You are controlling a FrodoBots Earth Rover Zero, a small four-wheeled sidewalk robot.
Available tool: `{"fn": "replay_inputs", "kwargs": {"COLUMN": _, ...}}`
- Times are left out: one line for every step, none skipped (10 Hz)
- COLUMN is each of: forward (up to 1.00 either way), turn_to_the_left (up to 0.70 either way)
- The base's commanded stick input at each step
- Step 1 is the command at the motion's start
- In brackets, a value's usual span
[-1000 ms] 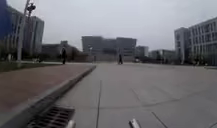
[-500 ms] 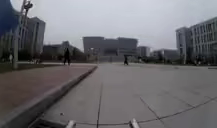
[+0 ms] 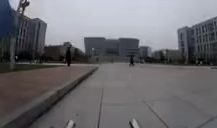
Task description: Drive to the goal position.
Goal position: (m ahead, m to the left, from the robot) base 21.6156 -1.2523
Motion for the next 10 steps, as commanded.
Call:
{"fn": "replay_inputs", "kwargs": {"forward": 0.70, "turn_to_the_left": -0.03}}
{"fn": "replay_inputs", "kwargs": {"forward": 0.70, "turn_to_the_left": -0.03}}
{"fn": "replay_inputs", "kwargs": {"forward": 0.70, "turn_to_the_left": -0.03}}
{"fn": "replay_inputs", "kwargs": {"forward": 0.70, "turn_to_the_left": -0.03}}
{"fn": "replay_inputs", "kwargs": {"forward": 0.70, "turn_to_the_left": -0.03}}
{"fn": "replay_inputs", "kwargs": {"forward": 0.70, "turn_to_the_left": -0.03}}
{"fn": "replay_inputs", "kwargs": {"forward": 0.70, "turn_to_the_left": -0.03}}
{"fn": "replay_inputs", "kwargs": {"forward": 0.70, "turn_to_the_left": -0.04}}
{"fn": "replay_inputs", "kwargs": {"forward": 0.70, "turn_to_the_left": -0.28}}
{"fn": "replay_inputs", "kwargs": {"forward": 0.70, "turn_to_the_left": -0.35}}
